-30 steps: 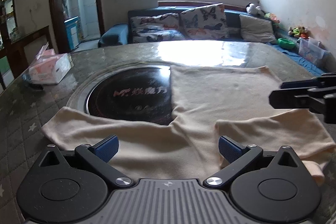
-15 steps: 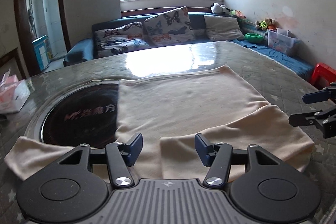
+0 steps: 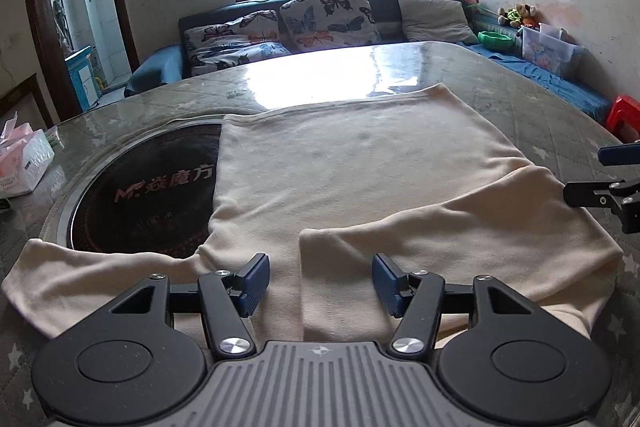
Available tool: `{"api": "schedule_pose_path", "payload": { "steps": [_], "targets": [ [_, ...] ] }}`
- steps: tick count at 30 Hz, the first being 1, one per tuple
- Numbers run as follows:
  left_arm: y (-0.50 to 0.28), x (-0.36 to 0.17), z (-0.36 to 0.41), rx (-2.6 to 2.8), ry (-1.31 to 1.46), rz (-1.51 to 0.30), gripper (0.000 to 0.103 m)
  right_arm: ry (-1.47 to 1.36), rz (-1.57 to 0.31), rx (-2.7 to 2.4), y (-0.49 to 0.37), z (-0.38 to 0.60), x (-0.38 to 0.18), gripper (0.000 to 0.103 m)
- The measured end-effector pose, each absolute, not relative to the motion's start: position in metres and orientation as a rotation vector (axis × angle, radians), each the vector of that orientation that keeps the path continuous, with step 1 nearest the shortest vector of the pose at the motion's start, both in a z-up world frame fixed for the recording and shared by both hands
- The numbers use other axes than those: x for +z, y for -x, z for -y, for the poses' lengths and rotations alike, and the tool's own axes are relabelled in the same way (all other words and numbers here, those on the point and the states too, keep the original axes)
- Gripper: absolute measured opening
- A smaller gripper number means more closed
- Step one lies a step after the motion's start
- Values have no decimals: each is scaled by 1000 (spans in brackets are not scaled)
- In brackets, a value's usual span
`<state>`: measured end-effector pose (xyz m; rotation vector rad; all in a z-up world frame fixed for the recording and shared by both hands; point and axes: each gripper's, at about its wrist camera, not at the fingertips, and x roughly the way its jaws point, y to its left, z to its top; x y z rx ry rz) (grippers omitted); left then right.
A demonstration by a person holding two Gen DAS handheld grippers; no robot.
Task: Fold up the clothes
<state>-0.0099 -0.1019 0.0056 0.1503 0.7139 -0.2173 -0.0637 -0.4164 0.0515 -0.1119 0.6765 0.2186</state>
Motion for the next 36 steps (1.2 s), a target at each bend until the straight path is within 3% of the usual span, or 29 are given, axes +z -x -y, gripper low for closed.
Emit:
{"api": "schedule_pose_path", "payload": {
  "steps": [2,7,15,21,26,29,36],
  "targets": [
    [10,6,102,-231,-142,-717,46,110,-674,218,67,418,52,90],
    [14,12,106,-263,-132,-695,6,114,-665,210,73,418,52,92],
    [28,53,105,-288,-113,-572,6,108,-627,187,72,420,56,94],
    [19,38,102,-254,-137,-630,6,138,-627,174,60,408,44,95],
    [15,24,95,-212,-166,-673,12,184,-637,151,59,406,39,95],
    [17,25,89,-187,-158,-670,24,190,-604,146,60,406,49,95],
    [18,25,97,-254,-152,-648,25,216,-606,163,44,390,46,98]
  ]
}}
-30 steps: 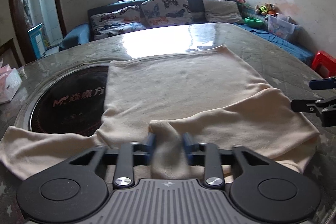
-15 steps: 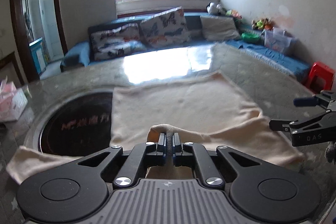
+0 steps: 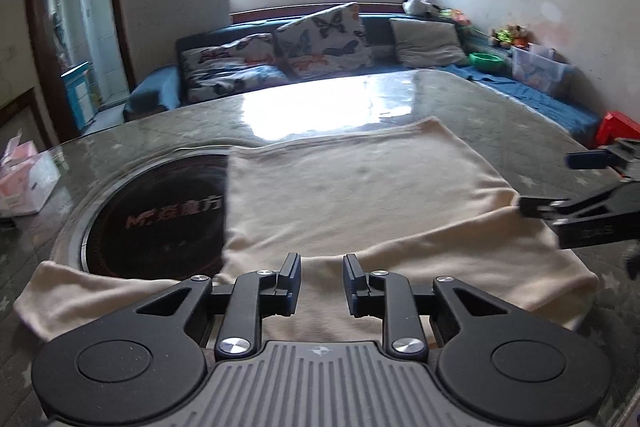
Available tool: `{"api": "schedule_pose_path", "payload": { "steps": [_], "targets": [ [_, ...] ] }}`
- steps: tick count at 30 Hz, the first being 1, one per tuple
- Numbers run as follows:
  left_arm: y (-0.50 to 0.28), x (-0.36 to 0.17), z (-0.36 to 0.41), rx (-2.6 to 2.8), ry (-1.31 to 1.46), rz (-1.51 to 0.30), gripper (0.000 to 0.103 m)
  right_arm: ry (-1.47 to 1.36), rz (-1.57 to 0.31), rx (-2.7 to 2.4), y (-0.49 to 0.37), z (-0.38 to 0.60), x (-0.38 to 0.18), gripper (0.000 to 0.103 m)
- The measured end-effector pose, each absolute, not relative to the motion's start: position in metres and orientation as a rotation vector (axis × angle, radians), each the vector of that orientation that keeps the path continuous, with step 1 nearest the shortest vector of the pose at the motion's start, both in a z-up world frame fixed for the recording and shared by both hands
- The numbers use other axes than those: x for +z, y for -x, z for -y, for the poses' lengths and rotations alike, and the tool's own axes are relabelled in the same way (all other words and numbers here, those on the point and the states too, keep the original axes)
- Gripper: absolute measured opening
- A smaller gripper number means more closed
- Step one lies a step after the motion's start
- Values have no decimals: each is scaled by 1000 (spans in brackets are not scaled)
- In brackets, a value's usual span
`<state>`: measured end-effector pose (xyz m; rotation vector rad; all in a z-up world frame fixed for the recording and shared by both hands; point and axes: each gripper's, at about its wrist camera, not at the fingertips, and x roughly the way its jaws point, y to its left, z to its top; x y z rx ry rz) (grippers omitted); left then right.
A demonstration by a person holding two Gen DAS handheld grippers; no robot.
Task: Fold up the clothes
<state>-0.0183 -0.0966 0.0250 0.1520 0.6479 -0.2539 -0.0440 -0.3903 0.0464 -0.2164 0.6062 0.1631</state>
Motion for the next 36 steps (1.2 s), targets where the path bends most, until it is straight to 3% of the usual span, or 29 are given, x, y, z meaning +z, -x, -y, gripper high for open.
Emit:
{"api": "schedule_pose_path", "payload": {
  "steps": [4,10,15,22,36],
  "targets": [
    [9,7,95,-238,-163,-690,26,227,-635,159,39,386,37,99],
    [25,14,74,-208,-141,-650,50,284,-600,179,56,375,48,103],
    [41,18,50,-159,-135,-636,57,365,-595,238,71,354,45,103],
    [47,13,15,-62,-80,-671,57,438,-608,322,75,326,41,103],
    [38,20,-66,224,36,-653,71,473,-592,541,54,244,47,103]
  ]
}}
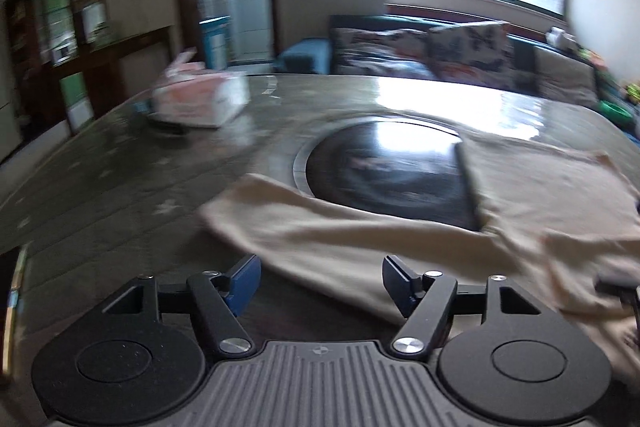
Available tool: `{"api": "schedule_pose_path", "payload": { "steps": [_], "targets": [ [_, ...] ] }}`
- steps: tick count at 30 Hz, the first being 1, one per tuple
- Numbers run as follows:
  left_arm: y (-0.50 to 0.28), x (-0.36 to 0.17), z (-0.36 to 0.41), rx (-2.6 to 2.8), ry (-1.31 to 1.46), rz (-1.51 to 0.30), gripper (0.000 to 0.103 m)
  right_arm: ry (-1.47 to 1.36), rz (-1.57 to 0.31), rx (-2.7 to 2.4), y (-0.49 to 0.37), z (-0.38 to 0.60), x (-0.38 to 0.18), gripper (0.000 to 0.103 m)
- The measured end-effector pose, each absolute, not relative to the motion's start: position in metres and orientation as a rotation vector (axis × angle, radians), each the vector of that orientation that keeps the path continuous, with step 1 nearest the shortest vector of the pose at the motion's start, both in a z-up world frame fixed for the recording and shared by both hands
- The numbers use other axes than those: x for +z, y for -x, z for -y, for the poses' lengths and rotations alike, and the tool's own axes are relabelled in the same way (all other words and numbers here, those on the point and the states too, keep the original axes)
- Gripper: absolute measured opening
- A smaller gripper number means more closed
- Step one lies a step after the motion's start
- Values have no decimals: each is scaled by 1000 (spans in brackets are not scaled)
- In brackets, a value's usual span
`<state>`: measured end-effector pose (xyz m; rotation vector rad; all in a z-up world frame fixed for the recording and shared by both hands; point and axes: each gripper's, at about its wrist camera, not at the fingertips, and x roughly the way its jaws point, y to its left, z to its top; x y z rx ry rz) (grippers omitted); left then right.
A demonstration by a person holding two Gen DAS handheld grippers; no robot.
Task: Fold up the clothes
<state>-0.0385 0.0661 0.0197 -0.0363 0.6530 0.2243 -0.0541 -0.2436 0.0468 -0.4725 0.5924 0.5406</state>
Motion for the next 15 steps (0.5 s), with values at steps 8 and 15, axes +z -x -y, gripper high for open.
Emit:
{"api": "schedule_pose_path", "payload": {
  "steps": [8,15],
  "targets": [
    [16,19,-118,375,143,-661,69,477,-584,545,60,239,51,103],
    [-5,11,-134,395,225,-696,55,431,-565,489,65,262,63,103]
  ]
}}
